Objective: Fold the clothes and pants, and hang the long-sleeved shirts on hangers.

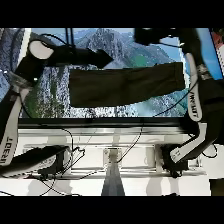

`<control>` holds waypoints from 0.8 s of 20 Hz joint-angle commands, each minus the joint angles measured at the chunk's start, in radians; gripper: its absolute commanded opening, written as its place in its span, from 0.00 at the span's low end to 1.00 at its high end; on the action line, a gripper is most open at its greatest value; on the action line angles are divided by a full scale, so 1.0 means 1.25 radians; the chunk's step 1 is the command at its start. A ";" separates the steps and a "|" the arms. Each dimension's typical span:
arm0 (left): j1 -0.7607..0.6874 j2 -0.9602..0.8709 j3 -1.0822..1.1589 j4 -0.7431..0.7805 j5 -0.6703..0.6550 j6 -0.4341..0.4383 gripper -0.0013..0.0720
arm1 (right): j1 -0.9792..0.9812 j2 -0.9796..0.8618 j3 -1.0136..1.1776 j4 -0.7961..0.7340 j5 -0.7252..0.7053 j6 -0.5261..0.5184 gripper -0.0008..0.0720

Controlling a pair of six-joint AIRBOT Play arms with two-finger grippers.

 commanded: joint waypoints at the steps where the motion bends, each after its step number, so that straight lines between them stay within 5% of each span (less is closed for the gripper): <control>1: -0.024 -0.016 0.000 0.071 -0.003 0.003 0.99 | -0.112 0.019 0.000 -0.004 0.128 -0.004 0.05; 5: 0.132 0.024 0.000 0.239 -0.023 -0.093 0.99 | -0.137 0.019 0.000 -0.004 0.178 -0.069 0.05; 9: 0.374 0.007 -0.004 0.360 -0.239 -0.120 0.98 | -0.110 0.019 0.000 -0.003 0.181 -0.110 0.05; 12: 0.518 -0.041 -0.074 0.303 -0.314 -0.090 0.98 | -0.085 0.019 0.000 -0.003 0.162 -0.121 0.05; 16: 0.569 -0.104 -0.248 0.090 -0.213 0.076 0.98 | -0.053 0.019 0.000 -0.004 0.130 -0.131 0.05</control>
